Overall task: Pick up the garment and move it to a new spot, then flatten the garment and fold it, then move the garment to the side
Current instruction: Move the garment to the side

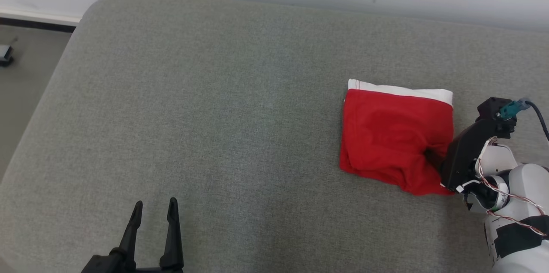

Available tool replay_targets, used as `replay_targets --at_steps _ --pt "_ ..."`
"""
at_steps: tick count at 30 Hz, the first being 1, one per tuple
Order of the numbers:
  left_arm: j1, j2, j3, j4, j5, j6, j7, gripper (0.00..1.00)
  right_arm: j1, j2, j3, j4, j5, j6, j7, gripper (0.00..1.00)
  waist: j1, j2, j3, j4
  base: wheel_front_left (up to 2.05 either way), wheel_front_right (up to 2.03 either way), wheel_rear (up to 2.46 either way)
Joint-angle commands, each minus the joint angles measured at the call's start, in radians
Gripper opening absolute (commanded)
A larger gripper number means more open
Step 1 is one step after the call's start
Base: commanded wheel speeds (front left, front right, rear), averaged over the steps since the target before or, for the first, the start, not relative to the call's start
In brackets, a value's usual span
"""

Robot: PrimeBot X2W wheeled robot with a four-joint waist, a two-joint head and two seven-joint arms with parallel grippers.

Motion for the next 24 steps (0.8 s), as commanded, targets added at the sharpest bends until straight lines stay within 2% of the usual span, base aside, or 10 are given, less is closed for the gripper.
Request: replay_targets --at_steps 1,3,4,5,6,7,8,9,13,24 --pt "-0.013 -0.001 0.003 0.002 0.008 0.0 -0.003 1.0 0.021 0.019 0.005 0.03 -0.011 -0.003 0.009 1.0 0.0 0.0 0.017 0.012 0.0 0.0 0.0" --pt "-0.014 -0.001 0.005 0.005 0.008 -0.003 -0.003 1.0 0.026 0.025 0.021 0.041 -0.017 -0.003 0.02 1.0 0.0 0.0 0.021 0.009 0.0 0.0 0.0" --pt "-0.015 -0.001 0.006 0.008 0.006 -0.005 -0.003 1.0 0.029 0.023 0.033 0.043 -0.02 -0.003 0.02 0.95 0.0 0.0 0.022 0.007 0.0 0.0 0.0" --pt "-0.017 -0.001 0.005 0.01 0.003 -0.006 -0.003 1.0 0.033 0.015 0.049 0.044 -0.027 -0.002 0.021 0.49 0.0 0.0 0.023 0.004 0.0 0.0 0.0" --pt "-0.017 -0.001 0.005 0.01 0.003 -0.006 -0.003 1.0 0.033 0.015 0.049 0.044 -0.027 -0.002 0.021 0.49 0.0 0.0 0.023 0.004 0.0 0.0 0.0" --pt "-0.019 -0.001 0.006 0.013 0.0 -0.008 -0.003 1.0 0.037 0.008 0.071 0.043 -0.031 -0.002 0.02 0.31 0.0 0.0 0.023 0.0 0.0 0.0 0.0" --pt "-0.021 -0.001 0.006 0.015 -0.004 -0.008 -0.003 1.0 0.037 0.0 0.084 0.04 -0.033 -0.002 0.014 0.07 0.0 0.0 0.023 -0.003 0.0 0.0 0.0" --pt "-0.023 -0.001 0.007 0.017 -0.006 -0.007 -0.003 1.0 0.036 -0.012 0.1 0.035 -0.034 -0.002 0.007 0.0 0.0 0.0 0.023 -0.007 0.0 0.0 0.0" --pt "-0.033 -0.001 0.004 0.02 -0.012 -0.013 -0.003 1.0 0.014 -0.066 0.158 0.014 -0.025 -0.004 -0.017 0.0 0.0 0.0 0.025 -0.02 0.0 0.0 0.0" --pt "-0.062 -0.001 0.008 0.01 -0.042 -0.012 -0.003 1.0 -0.128 -0.254 0.446 -0.115 0.039 -0.003 -0.002 0.0 0.0 0.0 0.049 -0.105 0.0 0.0 0.0"
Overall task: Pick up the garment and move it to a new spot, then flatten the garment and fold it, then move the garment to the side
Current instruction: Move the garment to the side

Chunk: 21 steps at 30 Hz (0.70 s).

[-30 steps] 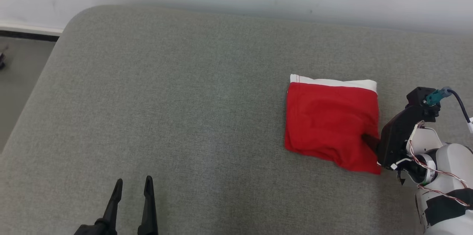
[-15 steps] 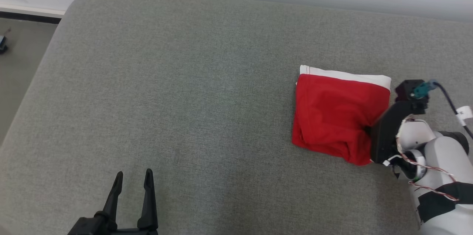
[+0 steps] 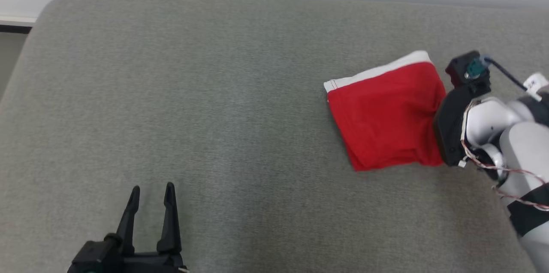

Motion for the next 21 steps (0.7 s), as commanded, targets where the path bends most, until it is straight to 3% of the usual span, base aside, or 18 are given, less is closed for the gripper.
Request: replay_targets --at_steps 1,10,21 --pt "-0.022 -0.001 -0.002 -0.004 -0.013 -0.002 -0.003 1.0 -0.022 -0.033 0.027 -0.016 0.018 -0.003 0.009 0.0 -0.0001 -0.0001 0.017 -0.036 0.0 0.0 0.0" --pt "-0.06 -0.001 -0.009 -0.02 -0.021 0.013 -0.003 1.0 -0.124 -0.143 0.165 -0.123 0.079 -0.003 0.028 0.0 -0.0001 -0.0001 0.049 -0.146 0.0 0.0 0.0" --pt "-0.103 -0.001 0.008 -0.033 0.009 0.012 -0.003 1.0 -0.182 -0.195 0.218 -0.186 0.094 -0.003 -0.026 0.0 -0.0001 -0.0001 0.107 -0.278 0.0 0.0 0.0"
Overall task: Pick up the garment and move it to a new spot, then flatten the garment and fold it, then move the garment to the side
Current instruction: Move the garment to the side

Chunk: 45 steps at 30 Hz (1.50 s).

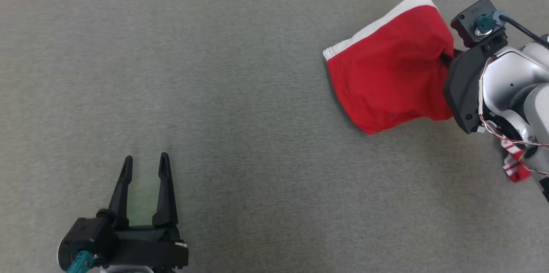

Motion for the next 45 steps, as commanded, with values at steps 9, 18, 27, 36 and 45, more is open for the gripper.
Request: replay_targets --at_steps 9,18,27,36,45 --pt "-0.019 0.0 0.034 -0.007 0.055 -0.023 -0.003 1.0 -0.039 -0.052 0.027 -0.017 -0.01 -0.003 -0.045 0.0 -0.0001 -0.0001 0.062 -0.137 0.0 0.0 0.0" --pt "-0.031 0.0 0.062 -0.01 0.101 -0.046 -0.002 1.0 -0.057 -0.117 0.02 -0.007 -0.028 -0.003 -0.074 0.0 -0.0001 -0.0001 0.1 -0.192 0.0 0.0 0.0" --pt "-0.047 0.025 0.068 -0.019 0.124 -0.06 -0.002 1.0 -0.006 -0.163 -0.087 0.072 -0.066 -0.003 -0.108 0.0 -0.0001 -0.0001 0.137 -0.184 0.0 0.0 0.0" --pt "-0.04 0.051 0.06 -0.044 0.135 -0.062 -0.002 1.0 0.086 -0.214 -0.218 0.175 -0.135 -0.003 -0.201 0.0 -0.0001 -0.0001 0.171 -0.143 0.0 0.0 0.0" --pt "-0.042 0.077 0.055 -0.054 0.137 -0.062 -0.002 1.0 0.143 -0.171 -0.395 0.27 -0.264 -0.003 -0.298 0.0 -0.0001 -0.0001 0.193 -0.116 0.0 0.0 0.0"
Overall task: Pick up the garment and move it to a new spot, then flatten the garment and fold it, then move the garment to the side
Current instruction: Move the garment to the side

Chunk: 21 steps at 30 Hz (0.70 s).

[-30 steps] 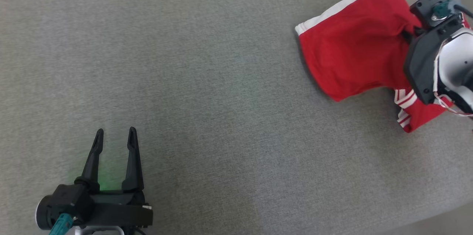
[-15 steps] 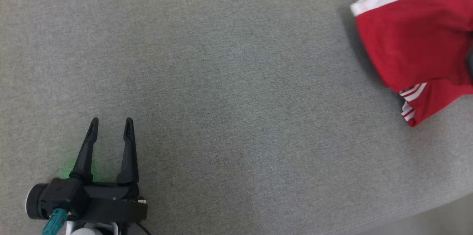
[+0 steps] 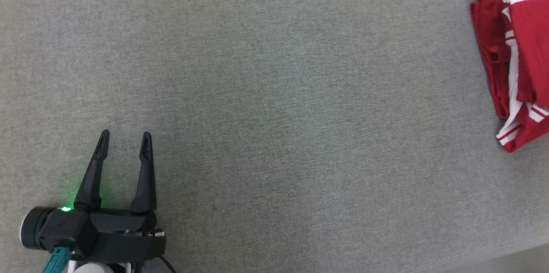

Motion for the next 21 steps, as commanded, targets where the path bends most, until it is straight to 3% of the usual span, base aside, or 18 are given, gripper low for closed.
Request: replay_targets --at_steps 1,2,3,4,5,6,15,21 --pt "0.0 0.011 0.004 0.012 0.002 0.003 -0.002 1.0 0.02 0.017 -0.016 0.008 -0.02 -0.003 -0.012 0.0 0.0 0.0 0.003 0.005 0.0 0.0 0.0" --pt "0.001 0.012 0.003 0.013 0.002 0.003 -0.002 1.0 0.02 0.023 -0.033 0.005 -0.034 -0.003 -0.029 0.0 0.0 0.0 0.004 0.006 0.0 0.0 0.0" --pt "0.001 0.011 0.001 0.014 0.003 0.003 -0.001 1.0 0.023 0.03 -0.045 0.006 -0.046 -0.003 -0.039 0.34 0.0 0.0 0.004 0.007 0.0 0.0 0.0" --pt "0.001 0.011 0.001 0.014 0.003 0.003 -0.001 1.0 0.023 0.03 -0.045 0.006 -0.046 -0.003 -0.039 0.34 0.0 0.0 0.004 0.007 0.0 0.0 0.0" --pt "0.001 0.011 -0.002 0.016 0.004 0.003 -0.001 1.0 0.031 0.04 -0.052 0.01 -0.056 -0.003 -0.044 0.75 0.0 0.0 0.003 0.007 0.0 0.0 0.0" --pt "0.001 0.01 -0.003 0.019 0.004 0.003 -0.001 1.0 0.034 0.05 -0.068 0.011 -0.068 -0.003 -0.05 1.0 0.0 0.0 0.001 0.008 0.0 0.0 0.0" --pt "0.007 -0.005 -0.009 0.034 -0.009 0.002 -0.002 1.0 0.079 0.123 -0.149 -0.031 -0.141 -0.003 -0.158 1.0 0.0 0.0 -0.067 0.022 0.0 0.0 0.0" --pt "0.052 -0.02 0.01 0.044 -0.025 0.002 -0.002 1.0 0.161 0.229 -0.196 -0.081 -0.083 -0.003 -0.269 1.0 0.0 0.0 -0.179 0.042 0.0 0.0 0.0"
